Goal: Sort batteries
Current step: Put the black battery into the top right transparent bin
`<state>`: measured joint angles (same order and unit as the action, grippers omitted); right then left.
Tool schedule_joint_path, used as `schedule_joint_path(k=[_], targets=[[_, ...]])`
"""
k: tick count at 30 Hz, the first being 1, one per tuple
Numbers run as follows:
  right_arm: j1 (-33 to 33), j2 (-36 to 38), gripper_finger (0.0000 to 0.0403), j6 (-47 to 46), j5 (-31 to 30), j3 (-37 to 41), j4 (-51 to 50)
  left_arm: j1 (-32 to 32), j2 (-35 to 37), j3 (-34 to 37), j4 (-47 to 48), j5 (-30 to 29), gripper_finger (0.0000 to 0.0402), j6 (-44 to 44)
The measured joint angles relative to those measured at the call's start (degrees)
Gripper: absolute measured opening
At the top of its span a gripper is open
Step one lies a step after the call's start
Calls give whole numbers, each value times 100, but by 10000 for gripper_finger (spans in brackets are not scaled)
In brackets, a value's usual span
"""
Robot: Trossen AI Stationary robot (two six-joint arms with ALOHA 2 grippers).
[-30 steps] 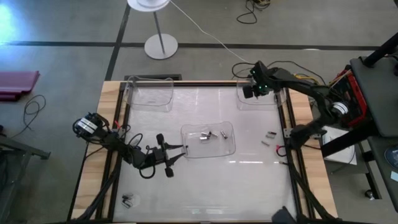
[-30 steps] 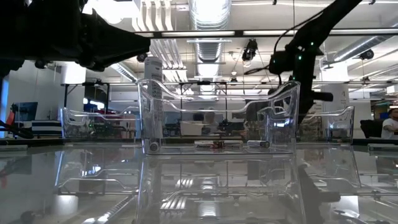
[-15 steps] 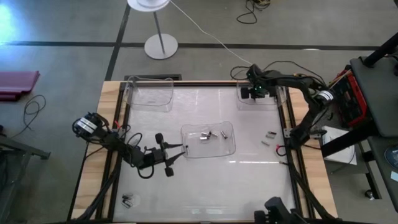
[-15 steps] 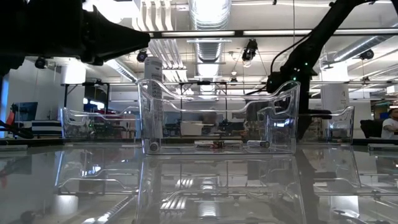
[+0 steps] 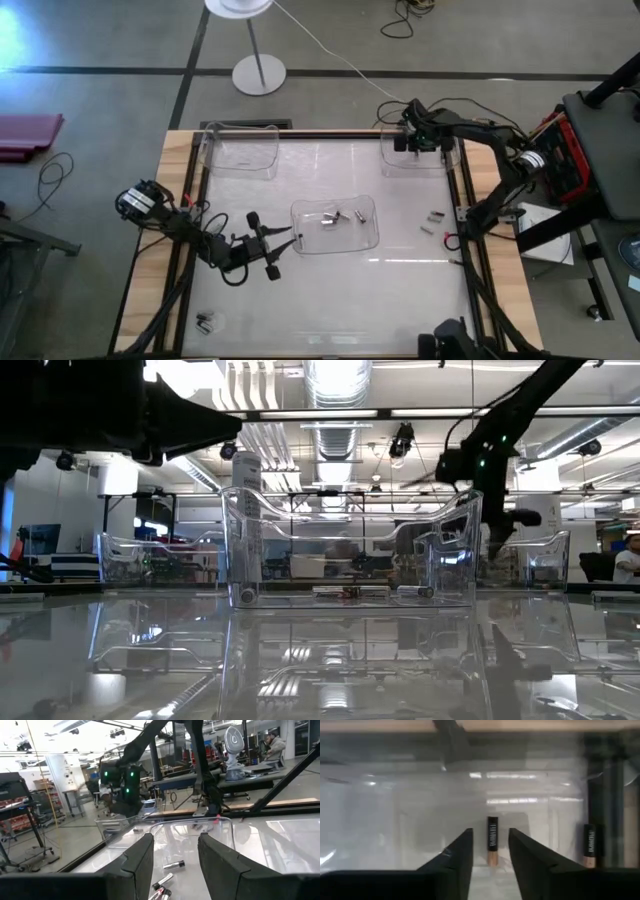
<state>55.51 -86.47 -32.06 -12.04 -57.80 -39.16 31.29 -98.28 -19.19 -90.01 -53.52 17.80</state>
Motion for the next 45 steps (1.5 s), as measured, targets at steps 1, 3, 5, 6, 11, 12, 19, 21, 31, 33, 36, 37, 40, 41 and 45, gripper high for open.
schedule_joint_path(k=[1, 3, 5, 6, 11, 12, 19, 21, 31, 33, 36, 37, 40, 41, 45], targets=[[-68, 165, 145, 96, -2, 0, -11, 0, 0, -6, 4, 0, 135, -2], [-327, 559, 163, 450, -25, 0, -26, 0, 0, -29, 2, 0, 135, 14], [-762, 1001, 178, 753, -46, 0, -112, 0, 0, -35, 2, -2, 135, 57], [-1020, 1212, 184, 853, -101, 3, -180, 0, 0, -38, 3, -1, 135, 89], [-2609, 1897, 194, 1105, -262, 85, -1106, -17, 2, -38, 2, -11, 135, 172], [-2917, 1938, 194, 1109, -252, 95, -1427, -22, 2, -38, 2, -17, 135, 207], [-4409, 1790, 177, 1305, -136, 660, -3950, -33, 2, -116, 2, -22, 135, 252], [-4450, 1757, 170, 1343, -28, 968, -4034, -35, 2, -155, 2, -17, 135, 271], [-3678, 1340, 160, 1927, 353, 1622, -3462, -37, 0, -189, 10, 1, 135, 232], [-3589, 1190, 165, 1931, 365, 1620, -3454, -37, -2, -187, 10, 2, 135, 229], [-3543, 893, 171, 1950, 409, 1620, -3430, -37, -2, -187, 15, 2, 135, 229], [-3539, 778, 173, 1948, 409, 1620, -3395, -37, -2, -187, 16, 2, 135, 229], [-3537, 433, 176, 1949, 407, 1617, -3206, -37, -4, -185, 28, 2, 135, 229], [-3537, 327, 177, 1955, 409, 1617, -3146, -37, -4, -184, 45, 2, 135, 229], [-3535, -13, 176, 1964, 407, 1606, -3079, -37, -4, -182, 58, 2, 135, 229]])
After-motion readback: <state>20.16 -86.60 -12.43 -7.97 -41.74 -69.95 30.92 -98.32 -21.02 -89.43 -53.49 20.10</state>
